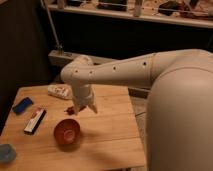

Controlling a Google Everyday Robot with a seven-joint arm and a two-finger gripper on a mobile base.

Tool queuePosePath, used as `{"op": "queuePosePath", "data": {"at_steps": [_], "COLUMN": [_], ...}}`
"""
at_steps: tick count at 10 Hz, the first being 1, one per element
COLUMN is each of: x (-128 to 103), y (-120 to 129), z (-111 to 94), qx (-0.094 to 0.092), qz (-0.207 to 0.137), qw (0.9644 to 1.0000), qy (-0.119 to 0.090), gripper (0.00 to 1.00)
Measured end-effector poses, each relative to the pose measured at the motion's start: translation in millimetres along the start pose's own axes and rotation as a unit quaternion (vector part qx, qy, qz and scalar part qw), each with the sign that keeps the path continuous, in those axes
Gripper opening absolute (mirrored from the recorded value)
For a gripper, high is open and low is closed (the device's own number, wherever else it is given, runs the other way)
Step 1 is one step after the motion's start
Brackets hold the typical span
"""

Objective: Place the eraser in the ceramic cup

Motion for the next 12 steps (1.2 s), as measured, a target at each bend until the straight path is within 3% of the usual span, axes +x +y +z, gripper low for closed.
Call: {"op": "queuePosePath", "data": {"at_steps": [10, 12], "x": [2.9, 20.4], "y": [3.2, 48.6], "z": [-1.9, -8.7], "qx": [0.006, 0.022], "qz": [-0.004, -0.038], "qw": [1.0, 0.999], "qy": [0.002, 0.007], "gripper": [0.65, 0.65]}}
